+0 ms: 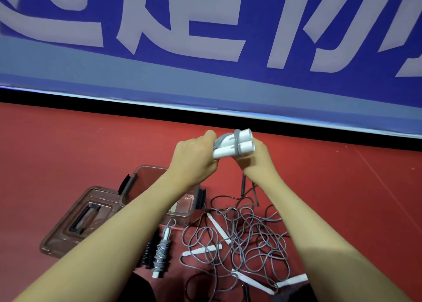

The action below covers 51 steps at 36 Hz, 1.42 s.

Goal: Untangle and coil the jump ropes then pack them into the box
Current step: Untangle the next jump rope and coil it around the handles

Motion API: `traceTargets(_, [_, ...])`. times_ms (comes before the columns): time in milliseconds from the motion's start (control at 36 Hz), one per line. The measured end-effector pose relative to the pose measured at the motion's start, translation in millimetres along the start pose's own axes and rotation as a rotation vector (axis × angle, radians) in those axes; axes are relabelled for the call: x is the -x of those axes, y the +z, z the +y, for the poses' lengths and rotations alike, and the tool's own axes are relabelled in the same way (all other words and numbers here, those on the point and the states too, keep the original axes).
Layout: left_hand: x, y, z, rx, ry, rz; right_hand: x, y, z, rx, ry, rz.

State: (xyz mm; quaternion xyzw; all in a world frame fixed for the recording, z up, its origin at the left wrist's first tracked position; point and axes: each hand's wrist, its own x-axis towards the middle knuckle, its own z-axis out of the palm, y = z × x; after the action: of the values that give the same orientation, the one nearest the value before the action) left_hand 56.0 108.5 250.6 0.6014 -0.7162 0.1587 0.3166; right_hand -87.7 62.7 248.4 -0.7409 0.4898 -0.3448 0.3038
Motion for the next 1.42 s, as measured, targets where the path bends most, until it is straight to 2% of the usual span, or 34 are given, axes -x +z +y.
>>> traceTargets(28, [-2.1, -2.5, 3.6, -0.008, -0.062, -0.026, 1.6, 1.2, -2.2, -0.03, -0.009, 0.001])
traceTargets(83, [-5.2, -5.8, 9.2, -0.019, -0.236, -0.2, 2.8, 4.2, -2.7, -0.054, -0.007, -0.02])
traceTargets(111, [-5.8, -6.3, 9.8, -0.024, -0.286, -0.239, 3.2, 5.9, -1.8, -0.043, -0.009, -0.031])
traceTargets(306, [-4.9, 0.7, -6.3, -0.035, -0.512, -0.268, 11.7, 12.6, -7.4, 0.103, -0.053, -0.229])
traceTargets(417, [0.1, 5.2, -17.4, -0.11, -0.539, -0.319, 13.5, 10.9, -11.8, 0.201, -0.137, -0.273])
traceTargets(556, [3.8, 8.5, -21.9, -0.242, -0.475, -0.412, 16.1, 0.9, -19.7, 0.353, -0.319, -0.214])
traceTargets(667, [5.0, 9.1, -20.2, -0.332, -0.307, -0.561, 16.1, -4.1, -23.9, 0.366, -0.442, -0.059])
traceTargets(722, [5.2, 8.5, -18.4, -0.357, -0.213, -0.604, 14.9, -5.0, -25.1, 0.353, -0.425, -0.025])
traceTargets(833, [6.0, 8.7, -17.3, -0.384, 0.001, -0.626, 8.9, -3.5, -20.2, 0.218, -0.235, 0.022])
traceTargets(944, [6.6, 10.2, -20.0, -0.371, 0.103, -0.588, -0.8, -4.1, -8.2, 0.133, -0.052, 0.073])
traceTargets(1111, [6.8, 14.2, -28.7, -0.129, 0.323, -0.243, -5.0, -9.6, 5.4, 0.089, 0.031, 0.006])
traceTargets(1194, [5.5, 11.8, -28.1, -0.077, 0.403, -0.146, -2.4, -10.3, 2.3, 0.061, 0.027, -0.026])
traceTargets(1250, [4.9, 9.4, -25.9, -0.087, 0.395, -0.08, -1.4, -10.6, -0.6, 0.051, -0.003, -0.036])
traceTargets(1333, [6.7, 6.2, -21.4, -0.008, 0.286, -0.046, 0.0, -10.2, -1.3, 0.085, -0.026, -0.09])
traceTargets(1417, [8.2, 5.5, -15.7, 0.051, 0.124, -0.085, 0.1, -4.8, 1.3, 0.171, -0.087, -0.092])
